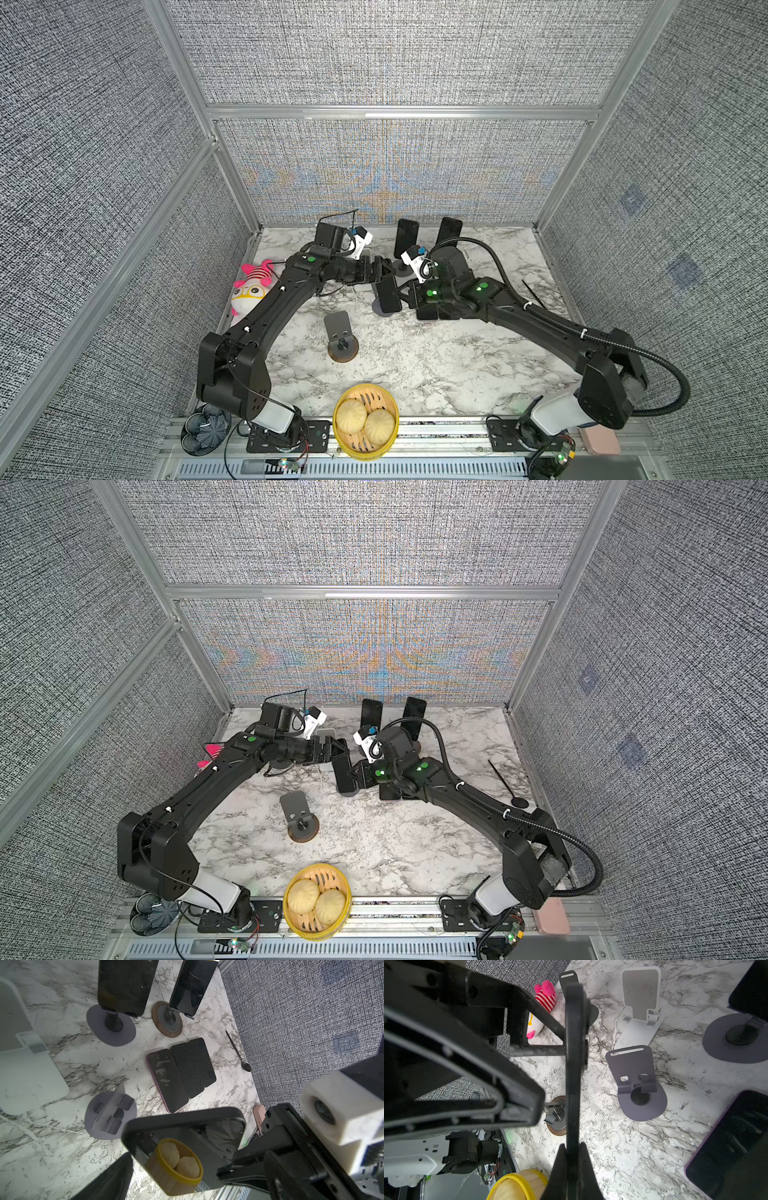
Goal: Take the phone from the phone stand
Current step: 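Carry the black phone toward the right gripper while the right gripper closes on it, then carry the black phone with the right gripper toward the flat phones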
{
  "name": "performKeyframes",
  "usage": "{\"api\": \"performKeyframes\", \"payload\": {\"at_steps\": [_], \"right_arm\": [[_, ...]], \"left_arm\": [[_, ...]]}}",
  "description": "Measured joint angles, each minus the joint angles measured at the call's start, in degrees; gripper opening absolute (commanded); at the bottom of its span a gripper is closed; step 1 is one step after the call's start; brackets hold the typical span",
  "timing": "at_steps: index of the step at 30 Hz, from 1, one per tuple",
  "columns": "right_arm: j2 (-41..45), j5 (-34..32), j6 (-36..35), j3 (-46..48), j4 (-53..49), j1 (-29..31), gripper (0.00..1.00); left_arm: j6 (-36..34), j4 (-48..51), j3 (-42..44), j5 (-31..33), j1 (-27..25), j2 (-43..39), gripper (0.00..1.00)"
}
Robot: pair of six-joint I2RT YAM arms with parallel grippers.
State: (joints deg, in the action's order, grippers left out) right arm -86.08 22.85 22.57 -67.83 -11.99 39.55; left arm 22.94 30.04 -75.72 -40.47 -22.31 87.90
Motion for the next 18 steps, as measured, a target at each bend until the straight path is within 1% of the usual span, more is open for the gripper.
{"api": "performKeyframes", "payload": {"at_steps": [9, 18], "right_arm": [[4.07, 0.33, -0.90, 3.72, -2.93, -3.43, 0.00], [12.37, 2.78, -0.81, 12.90, -6.71, -9.73, 0.00]], "left_arm": [[-0.11, 0.07, 0.00, 0.07, 0.31, -0.28, 0.98], [-0.87, 0.15, -0.02, 0.98, 0.74, -0.94, 0.98]]}}
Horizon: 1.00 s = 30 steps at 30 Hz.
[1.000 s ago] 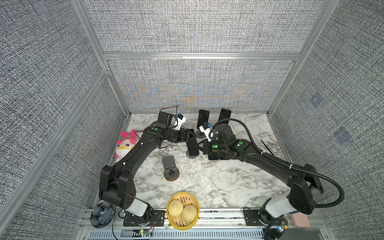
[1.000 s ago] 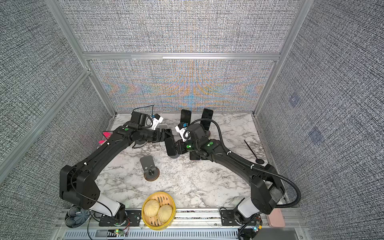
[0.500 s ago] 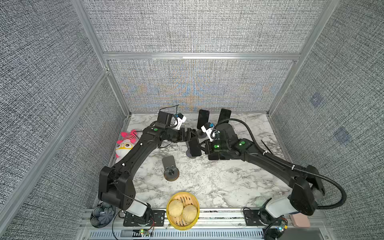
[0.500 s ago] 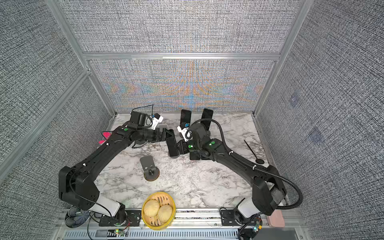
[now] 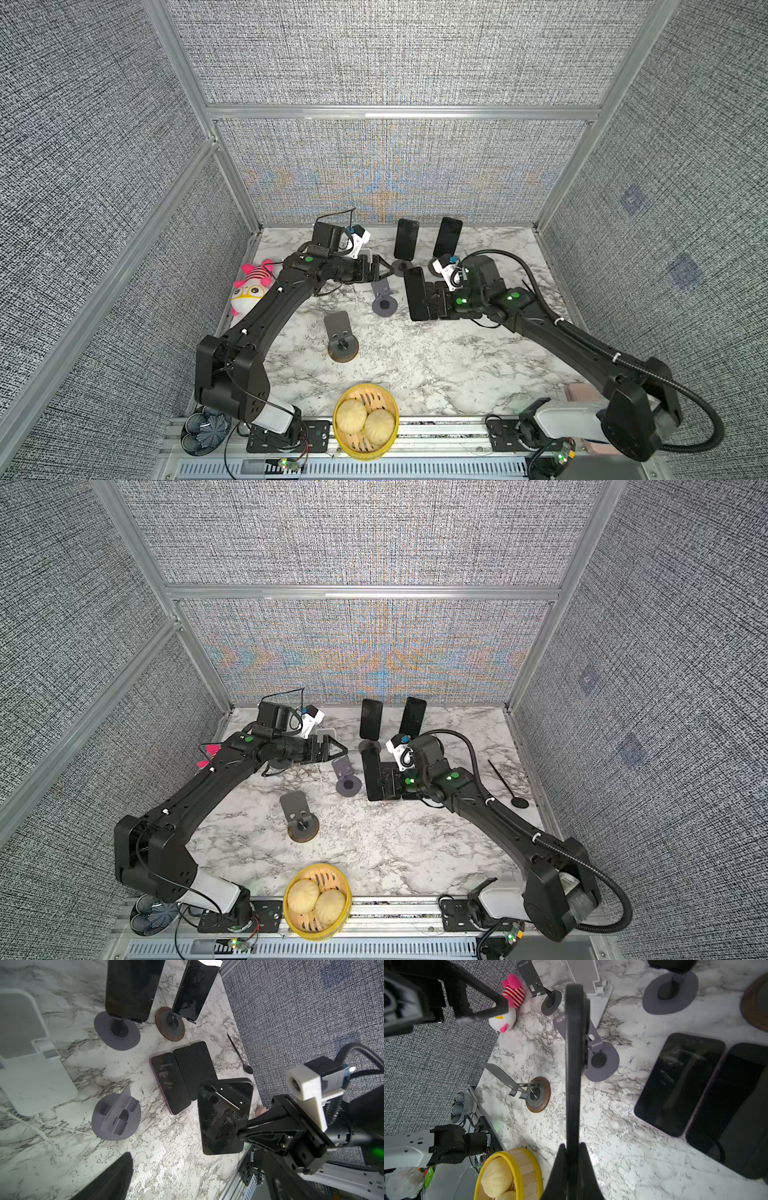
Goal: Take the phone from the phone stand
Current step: 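Carry the black phone with the right gripper toward the flat phones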
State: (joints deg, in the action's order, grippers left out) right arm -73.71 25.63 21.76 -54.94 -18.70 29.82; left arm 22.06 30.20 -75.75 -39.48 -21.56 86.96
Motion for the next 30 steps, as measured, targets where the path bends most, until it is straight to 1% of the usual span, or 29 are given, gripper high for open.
{"api": "performKeyframes", "payload": {"at_steps": [6, 12, 20, 24, 30], "right_arm": [[6.08, 1.84, 1.11, 5.64, -6.14, -2.75, 0.00], [10.80, 4.04, 4.02, 11.13, -9.73, -3.91, 0.00], [13.29, 9.44, 12.72, 23.63, -5.66, -4.35, 0.00], [11.96, 10.54, 14.51, 25.79, -2.43, -5.09, 0.00], [7.21, 12.55, 15.85, 26.62, 3.50, -6.03, 0.00]], "left_arm": [[-0.63, 0.31, -0.02, 0.52, 0.42, -0.13, 0.98], [-0.85, 0.90, -0.42, 0.76, 1.46, -0.13, 0.98], [-1.25, 1.44, -0.55, 1.99, 1.51, -0.42, 0.98], [-1.29, 1.60, -0.55, 2.01, 1.51, -0.42, 0.98], [-1.31, 1.60, -0.55, 2.01, 1.53, -0.39, 0.98]]}}
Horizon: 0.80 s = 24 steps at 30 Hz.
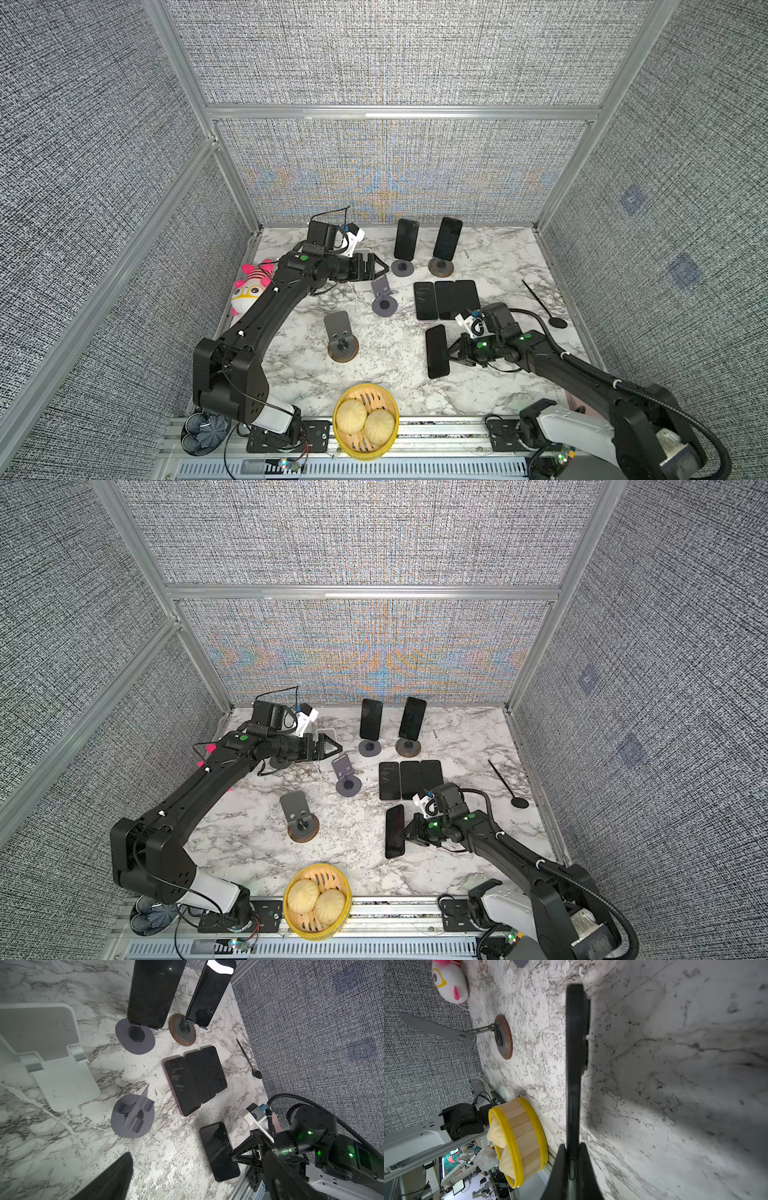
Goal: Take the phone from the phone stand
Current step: 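Carry the black phone with the right gripper toward the flat phones, then lower the black phone flat below the row of phones and open the right gripper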
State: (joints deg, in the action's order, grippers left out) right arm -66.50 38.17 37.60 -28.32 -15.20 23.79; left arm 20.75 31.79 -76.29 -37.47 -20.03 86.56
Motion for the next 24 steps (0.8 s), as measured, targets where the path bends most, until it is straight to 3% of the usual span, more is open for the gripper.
{"api": "performKeyframes", "payload": {"at_steps": [24], "right_arm": [[-9.84, 4.52, 0.26, 0.94, 11.78, -2.78, 0.00]], "left_arm": [[-1.01, 0.02, 0.00, 0.04, 0.04, 0.07, 0.98]]}}
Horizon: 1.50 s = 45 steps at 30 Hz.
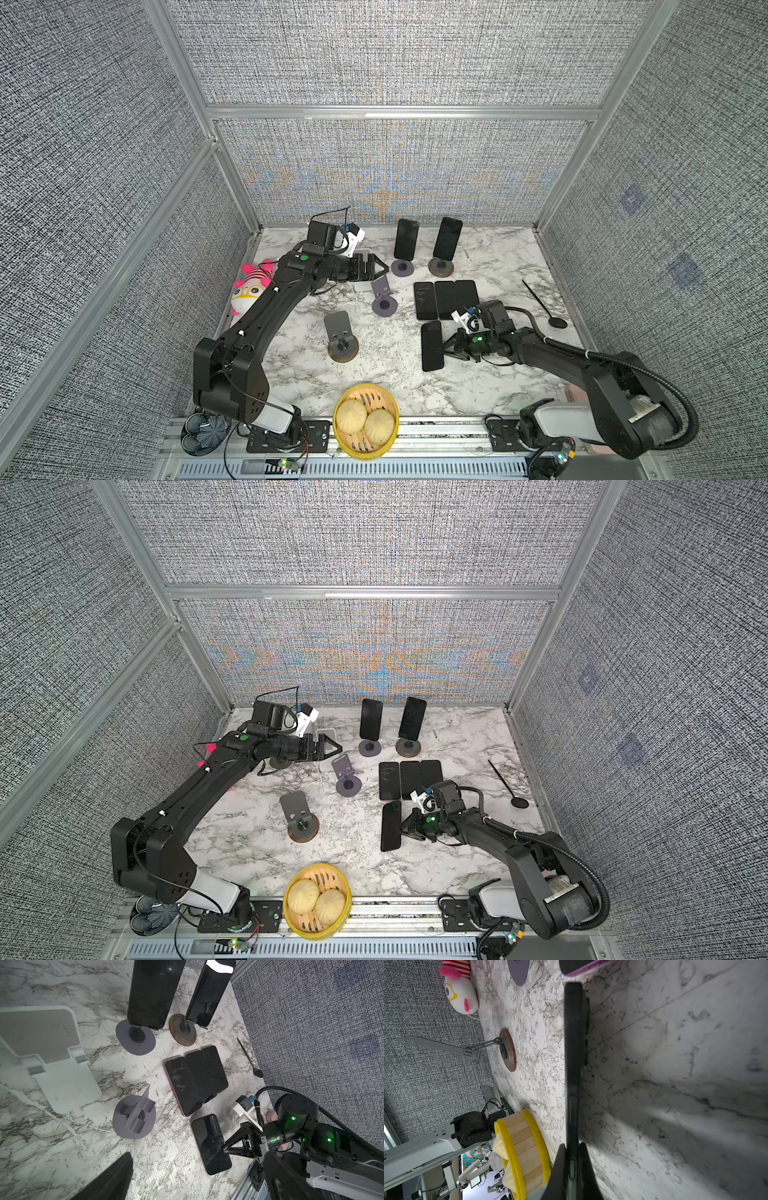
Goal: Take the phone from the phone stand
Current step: 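Lower the black phone flat below the row of phones and open the right gripper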
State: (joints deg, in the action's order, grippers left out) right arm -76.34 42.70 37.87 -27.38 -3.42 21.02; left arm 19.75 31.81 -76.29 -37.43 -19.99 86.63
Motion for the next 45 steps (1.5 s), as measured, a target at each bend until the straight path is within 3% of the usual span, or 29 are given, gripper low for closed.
{"api": "performKeyframes", "payload": {"at_steps": [16, 45], "right_arm": [[-3.02, 0.59, -2.27, -1.16, -0.15, -0.39, 0.14], [-6.38, -2.40, -3.96, -2.64, -1.05, -0.39, 0.26]], "left_arm": [[0.02, -0.02, 0.02, 0.00, 0.00, 0.04, 0.99], [-0.04, 0.00, 0.02, 0.00, 0.00, 0.07, 0.99]]}}
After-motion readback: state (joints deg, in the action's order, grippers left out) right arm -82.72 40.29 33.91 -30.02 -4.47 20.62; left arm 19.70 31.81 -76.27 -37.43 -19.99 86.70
